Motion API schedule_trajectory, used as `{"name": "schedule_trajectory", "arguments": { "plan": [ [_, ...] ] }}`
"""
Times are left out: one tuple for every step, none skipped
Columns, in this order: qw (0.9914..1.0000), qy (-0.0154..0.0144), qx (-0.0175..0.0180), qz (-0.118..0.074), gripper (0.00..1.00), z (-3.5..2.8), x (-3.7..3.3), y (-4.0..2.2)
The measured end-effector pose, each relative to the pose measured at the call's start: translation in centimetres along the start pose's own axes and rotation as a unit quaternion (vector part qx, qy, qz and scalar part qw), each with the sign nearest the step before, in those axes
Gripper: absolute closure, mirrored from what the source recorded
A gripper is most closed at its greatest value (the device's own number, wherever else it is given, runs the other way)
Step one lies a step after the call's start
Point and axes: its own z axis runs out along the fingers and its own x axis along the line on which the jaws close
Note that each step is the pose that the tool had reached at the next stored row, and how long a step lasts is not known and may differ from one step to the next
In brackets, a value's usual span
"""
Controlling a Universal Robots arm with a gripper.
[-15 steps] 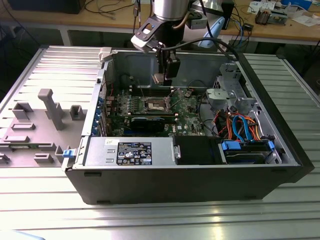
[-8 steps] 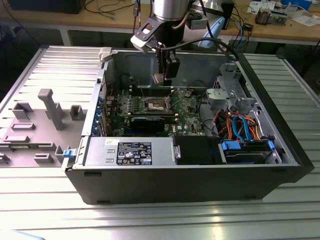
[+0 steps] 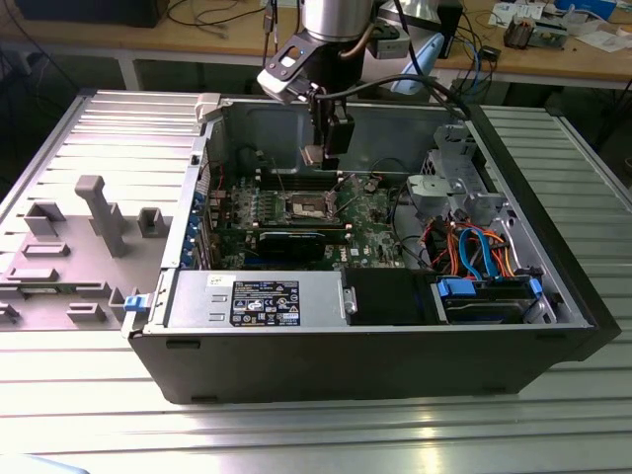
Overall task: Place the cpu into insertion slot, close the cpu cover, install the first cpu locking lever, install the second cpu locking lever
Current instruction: 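Place the cpu into insertion slot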
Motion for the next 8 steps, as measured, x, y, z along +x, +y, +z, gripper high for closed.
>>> {"name": "schedule_trajectory", "arguments": {
  "plan": [
    [1.00000, 0.0000, 0.0000, 0.001, 0.45, 0.00, 0.00, 0.00],
    [1.00000, -0.0001, 0.0000, 0.002, 0.45, 0.01, 0.00, 0.00],
    [1.00000, -0.0001, 0.0001, 0.003, 0.45, 0.01, 0.00, 0.00],
    [0.99999, -0.0001, 0.0001, 0.004, 0.45, 0.02, 0.00, 0.00],
    [0.99999, -0.0001, 0.0001, 0.005, 0.45, 0.02, 0.00, 0.00],
    [0.99998, -0.0002, 0.0001, 0.006, 0.45, 0.03, 0.00, 0.00],
    [0.99998, -0.0002, 0.0001, 0.007, 0.45, 0.03, 0.00, 0.00],
    [0.99997, -0.0003, 0.0002, 0.008, 0.45, 0.04, 0.00, 0.00]
  ]
}}
